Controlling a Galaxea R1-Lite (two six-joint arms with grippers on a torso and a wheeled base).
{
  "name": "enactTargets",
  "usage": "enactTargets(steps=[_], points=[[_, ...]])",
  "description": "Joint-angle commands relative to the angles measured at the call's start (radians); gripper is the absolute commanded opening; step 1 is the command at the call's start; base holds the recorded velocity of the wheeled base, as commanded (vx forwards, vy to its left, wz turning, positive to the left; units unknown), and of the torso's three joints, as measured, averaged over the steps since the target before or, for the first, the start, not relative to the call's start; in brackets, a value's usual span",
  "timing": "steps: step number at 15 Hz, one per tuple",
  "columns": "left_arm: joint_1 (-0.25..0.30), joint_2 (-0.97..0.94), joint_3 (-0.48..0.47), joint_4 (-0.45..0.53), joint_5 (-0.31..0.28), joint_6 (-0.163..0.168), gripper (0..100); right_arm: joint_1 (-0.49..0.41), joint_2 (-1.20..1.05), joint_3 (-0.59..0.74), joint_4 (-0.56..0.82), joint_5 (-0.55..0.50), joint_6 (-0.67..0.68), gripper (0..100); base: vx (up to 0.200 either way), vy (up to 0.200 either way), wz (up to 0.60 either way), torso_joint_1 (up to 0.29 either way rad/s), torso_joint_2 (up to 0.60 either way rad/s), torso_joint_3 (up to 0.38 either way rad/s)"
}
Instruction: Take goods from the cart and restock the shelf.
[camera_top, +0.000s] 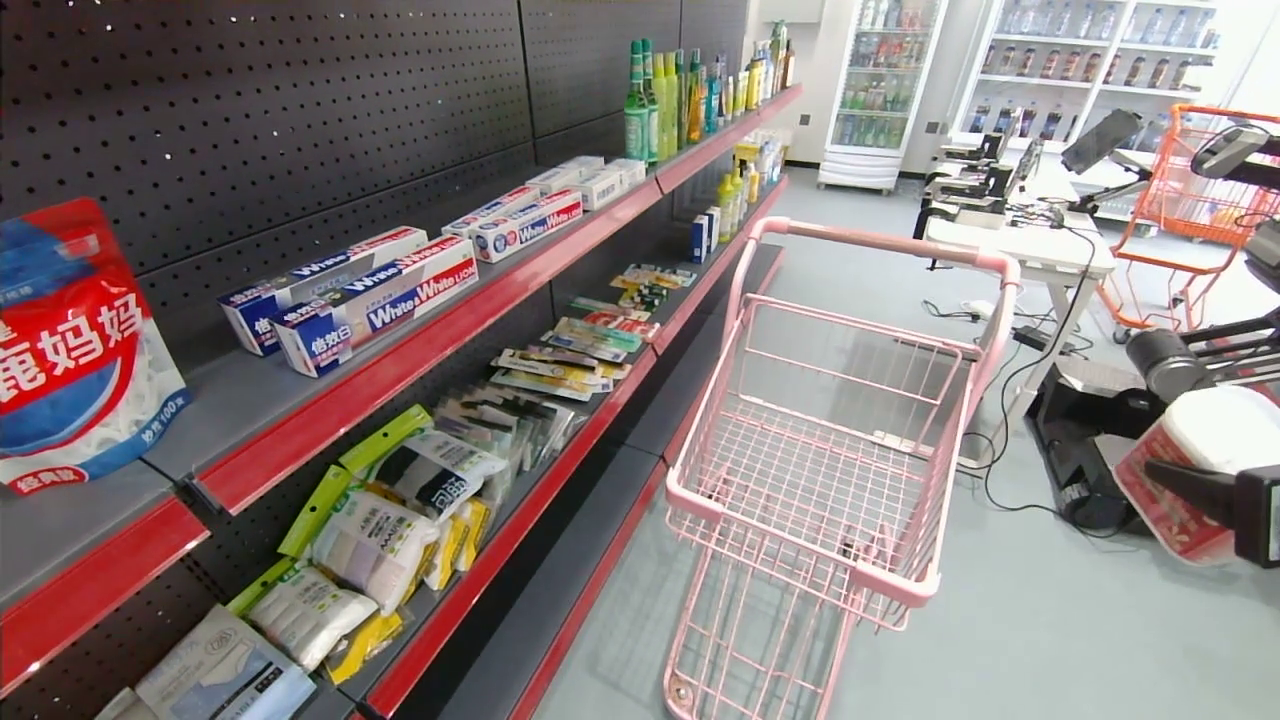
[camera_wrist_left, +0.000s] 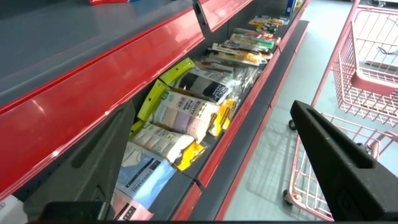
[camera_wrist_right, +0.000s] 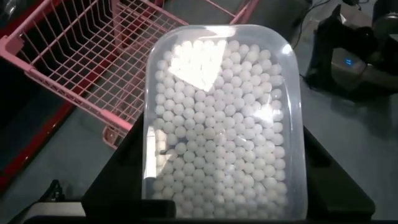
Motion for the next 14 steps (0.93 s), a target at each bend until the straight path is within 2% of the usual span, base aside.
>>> enactTargets(steps=[1,9,14], points=[[0.000,0.001,-0.002,-0.002,0.000,0.000,100,-0.007,-0.049,0.016,-0.001,-0.001,-0.006,0,0.000,0.000,0.00,0.066,-0.11,-0.076],[0.000,0.001,-0.002,0.000,0.000,0.000,100,-0.010,-0.058,0.014,-0.001,-0.009,-0.053,0,0.000,0.000,0.00,0.226,-0.50,-0.272],[0.000,0.001,-0.002,0.000,0.000,0.000,100,-0.010,-0.057,0.014,-0.003,-0.007,-0.070,0,0.000,0.000,0.00,0.178,-0.38,-0.210]])
